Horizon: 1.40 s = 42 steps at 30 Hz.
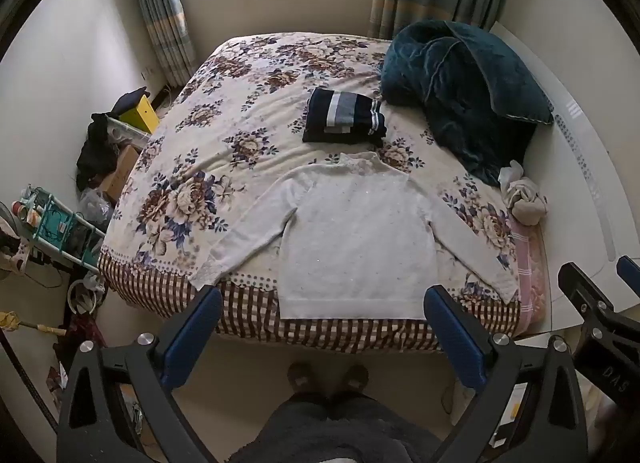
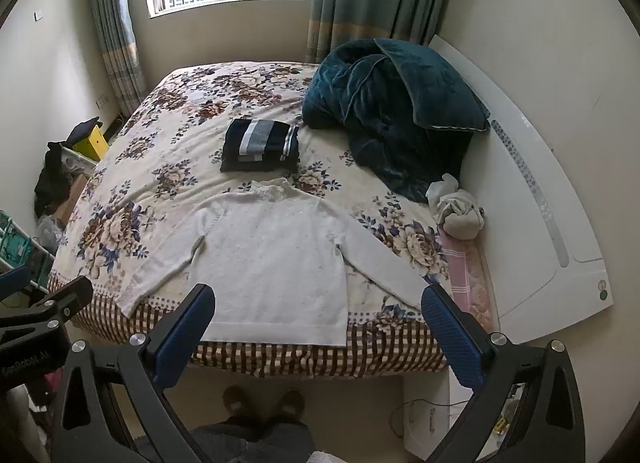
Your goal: Fold small clothes
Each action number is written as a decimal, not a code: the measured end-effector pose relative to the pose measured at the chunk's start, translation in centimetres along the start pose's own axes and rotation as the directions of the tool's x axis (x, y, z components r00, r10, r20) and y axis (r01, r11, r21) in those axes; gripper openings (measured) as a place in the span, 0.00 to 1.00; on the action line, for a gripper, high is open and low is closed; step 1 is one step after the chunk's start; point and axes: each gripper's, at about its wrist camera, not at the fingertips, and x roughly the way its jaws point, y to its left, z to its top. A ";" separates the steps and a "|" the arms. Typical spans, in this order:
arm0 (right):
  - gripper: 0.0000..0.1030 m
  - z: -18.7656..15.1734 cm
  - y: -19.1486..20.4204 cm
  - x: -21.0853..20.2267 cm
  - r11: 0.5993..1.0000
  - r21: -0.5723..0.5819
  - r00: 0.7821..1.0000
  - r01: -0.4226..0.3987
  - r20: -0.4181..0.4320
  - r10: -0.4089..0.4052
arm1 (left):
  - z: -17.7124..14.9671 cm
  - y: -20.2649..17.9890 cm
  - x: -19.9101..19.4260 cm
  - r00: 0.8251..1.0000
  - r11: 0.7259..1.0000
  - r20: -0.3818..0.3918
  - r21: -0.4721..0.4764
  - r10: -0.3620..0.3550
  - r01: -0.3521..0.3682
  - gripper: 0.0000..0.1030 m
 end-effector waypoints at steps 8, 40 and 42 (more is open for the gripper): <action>1.00 0.0 0.0 -0.5 1.000 -0.008 1.000 -0.001 0.004 0.001 | 0.0 0.0 0.0 1.000 1.000 0.002 0.001 0.004 -0.004 1.00; 1.00 0.2 0.0 -1.5 1.000 -0.019 1.000 -0.003 0.005 0.003 | 0.0 0.1 0.0 1.000 1.000 0.021 0.000 0.000 0.000 1.00; 1.00 0.1 0.0 -1.5 1.000 -0.019 1.000 -0.001 0.007 0.002 | -0.1 0.1 0.0 1.000 1.000 0.023 0.000 -0.002 0.002 1.00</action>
